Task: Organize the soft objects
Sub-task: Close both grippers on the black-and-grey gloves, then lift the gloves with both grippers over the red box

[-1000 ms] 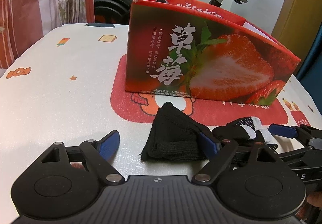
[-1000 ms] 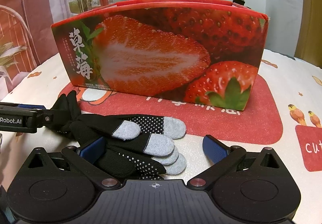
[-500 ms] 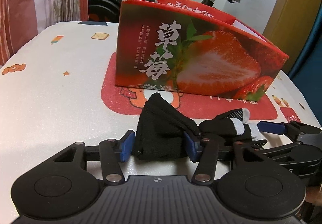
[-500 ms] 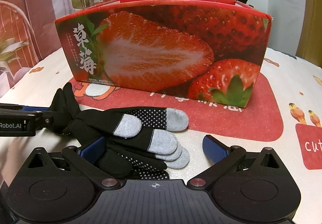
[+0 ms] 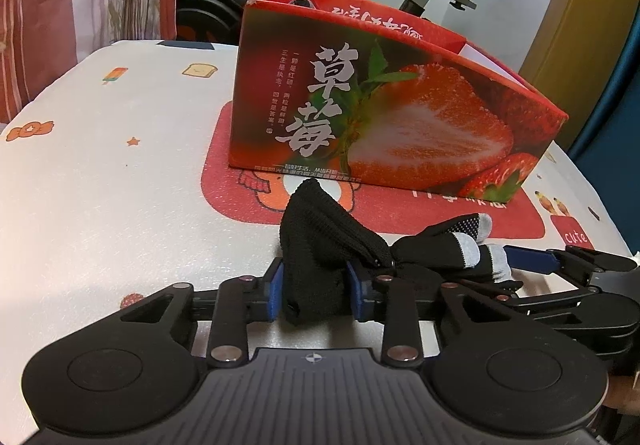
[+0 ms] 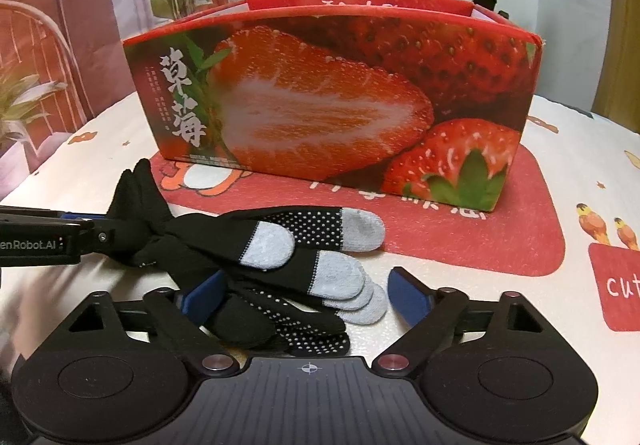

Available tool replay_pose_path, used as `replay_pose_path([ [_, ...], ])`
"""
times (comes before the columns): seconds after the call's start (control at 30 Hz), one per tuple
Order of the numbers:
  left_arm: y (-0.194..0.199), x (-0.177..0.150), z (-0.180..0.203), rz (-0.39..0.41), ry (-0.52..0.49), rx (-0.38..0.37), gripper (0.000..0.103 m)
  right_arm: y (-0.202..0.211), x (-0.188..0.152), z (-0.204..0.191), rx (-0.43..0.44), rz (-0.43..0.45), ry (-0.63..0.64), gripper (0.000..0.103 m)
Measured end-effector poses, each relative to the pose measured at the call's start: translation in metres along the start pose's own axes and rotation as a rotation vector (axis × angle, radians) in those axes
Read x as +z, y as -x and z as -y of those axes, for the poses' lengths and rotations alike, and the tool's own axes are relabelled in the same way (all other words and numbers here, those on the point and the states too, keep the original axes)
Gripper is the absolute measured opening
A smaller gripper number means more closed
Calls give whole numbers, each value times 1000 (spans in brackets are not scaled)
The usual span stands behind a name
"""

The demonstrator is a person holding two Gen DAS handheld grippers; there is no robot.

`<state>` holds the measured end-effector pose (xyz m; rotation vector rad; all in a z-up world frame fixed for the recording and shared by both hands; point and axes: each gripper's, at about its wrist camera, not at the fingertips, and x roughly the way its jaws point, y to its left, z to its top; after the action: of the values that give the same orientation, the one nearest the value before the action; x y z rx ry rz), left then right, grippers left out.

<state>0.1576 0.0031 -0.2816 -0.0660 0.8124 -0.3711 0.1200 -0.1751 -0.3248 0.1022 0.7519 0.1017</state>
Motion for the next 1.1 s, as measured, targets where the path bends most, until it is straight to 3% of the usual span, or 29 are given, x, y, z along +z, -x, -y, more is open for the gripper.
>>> replay_pose_path([
  [0.07,1,0,0,3,-2,-2,27,1,0,-1,10,1,3,75],
  [0.13,2,0,1,7,-6,-5,23,1,0,-2,20,0,7,63],
  [0.17,3,0,2,8,-9,-6,22,1,1,-2,28,-1,6,54],
  [0.4,7,-1,2,13,-3,2,21,2,5,-4,114,-17,-12,19],
  [0.47,10,-1,4,19,-9,6,20,2,6,-5,138,-22,-17,14],
  [0.97,35,2,14,81,-20,38,20,24,14,-20,138,34,42,13],
  [1.1,49,10,18,133,-33,47,20,33,22,-22,128,59,60,13],
])
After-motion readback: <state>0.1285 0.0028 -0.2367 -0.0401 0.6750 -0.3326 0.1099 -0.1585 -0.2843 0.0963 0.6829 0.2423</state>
